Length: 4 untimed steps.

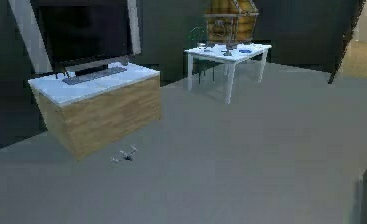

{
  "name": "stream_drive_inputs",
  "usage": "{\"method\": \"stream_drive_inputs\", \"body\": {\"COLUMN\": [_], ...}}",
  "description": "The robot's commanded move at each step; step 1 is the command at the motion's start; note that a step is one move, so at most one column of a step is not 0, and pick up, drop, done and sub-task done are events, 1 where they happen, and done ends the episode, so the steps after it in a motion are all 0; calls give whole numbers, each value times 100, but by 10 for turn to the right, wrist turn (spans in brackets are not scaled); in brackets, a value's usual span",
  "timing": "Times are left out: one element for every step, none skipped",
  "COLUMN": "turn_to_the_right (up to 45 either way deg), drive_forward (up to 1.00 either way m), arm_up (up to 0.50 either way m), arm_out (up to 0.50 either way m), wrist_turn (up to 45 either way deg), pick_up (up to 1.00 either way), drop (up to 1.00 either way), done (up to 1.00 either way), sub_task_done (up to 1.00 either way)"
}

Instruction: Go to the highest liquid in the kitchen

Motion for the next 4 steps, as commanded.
{"method": "stream_drive_inputs", "body": {"turn_to_the_right": [360, 0, 30, 0], "drive_forward": [0, 100, 0, 100], "arm_up": [0, 0, 0, 0], "arm_out": [0, 0, 0, 0], "wrist_turn": [0, 0, 0, 0], "pick_up": [0, 0, 0, 0], "drop": [0, 0, 0, 0], "done": [0, 0, 0, 0], "sub_task_done": [0, 0, 0, 0]}}
